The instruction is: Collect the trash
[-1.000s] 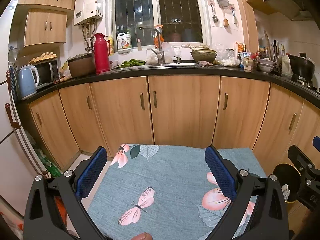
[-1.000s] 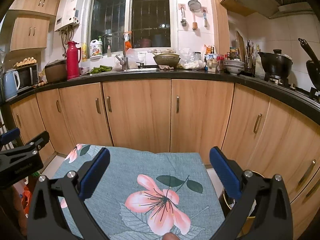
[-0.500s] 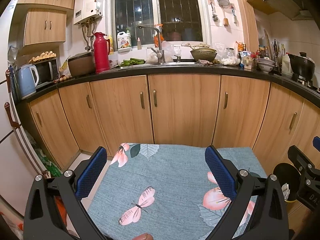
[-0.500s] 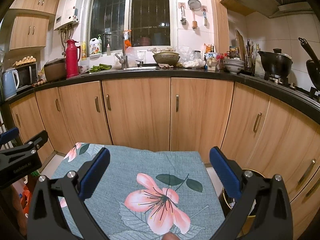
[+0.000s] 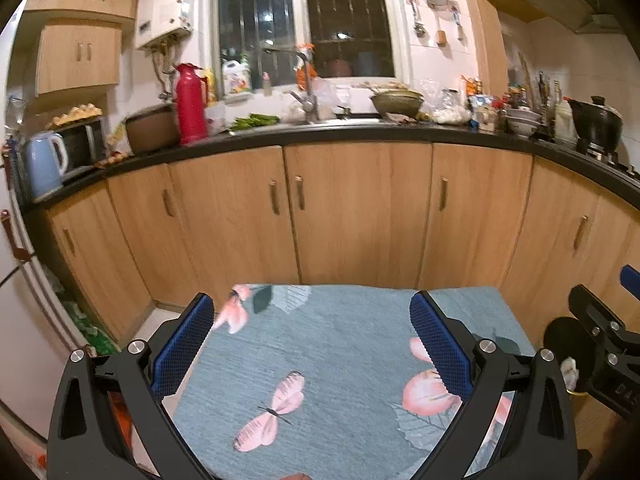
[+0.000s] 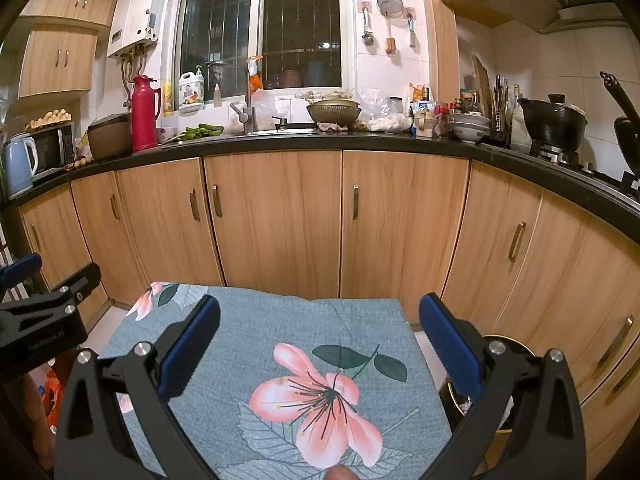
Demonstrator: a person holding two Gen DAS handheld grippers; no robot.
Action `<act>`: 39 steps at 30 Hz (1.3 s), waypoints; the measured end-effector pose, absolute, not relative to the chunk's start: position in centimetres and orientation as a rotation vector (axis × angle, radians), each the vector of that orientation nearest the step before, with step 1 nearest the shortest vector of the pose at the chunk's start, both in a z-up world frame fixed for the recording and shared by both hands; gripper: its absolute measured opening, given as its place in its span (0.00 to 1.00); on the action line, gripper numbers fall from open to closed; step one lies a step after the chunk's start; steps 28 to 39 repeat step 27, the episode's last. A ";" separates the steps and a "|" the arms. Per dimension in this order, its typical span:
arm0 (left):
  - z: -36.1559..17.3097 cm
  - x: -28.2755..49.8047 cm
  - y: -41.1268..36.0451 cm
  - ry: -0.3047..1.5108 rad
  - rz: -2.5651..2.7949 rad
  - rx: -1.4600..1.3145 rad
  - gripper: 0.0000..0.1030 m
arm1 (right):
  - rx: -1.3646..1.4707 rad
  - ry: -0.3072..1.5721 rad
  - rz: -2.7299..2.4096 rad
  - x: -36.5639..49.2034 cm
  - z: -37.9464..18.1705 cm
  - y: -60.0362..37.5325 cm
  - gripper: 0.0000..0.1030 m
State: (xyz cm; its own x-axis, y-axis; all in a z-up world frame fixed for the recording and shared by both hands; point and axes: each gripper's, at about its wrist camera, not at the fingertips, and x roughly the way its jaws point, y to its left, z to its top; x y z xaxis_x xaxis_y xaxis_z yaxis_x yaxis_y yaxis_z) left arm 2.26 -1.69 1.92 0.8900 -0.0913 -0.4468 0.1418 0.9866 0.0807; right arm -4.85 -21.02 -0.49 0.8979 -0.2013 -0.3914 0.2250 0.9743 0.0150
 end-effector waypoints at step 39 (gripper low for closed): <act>2.9 1.7 -0.5 0.398 -0.057 0.074 0.92 | 0.053 0.391 -0.240 -5.4 -0.8 -21.4 0.97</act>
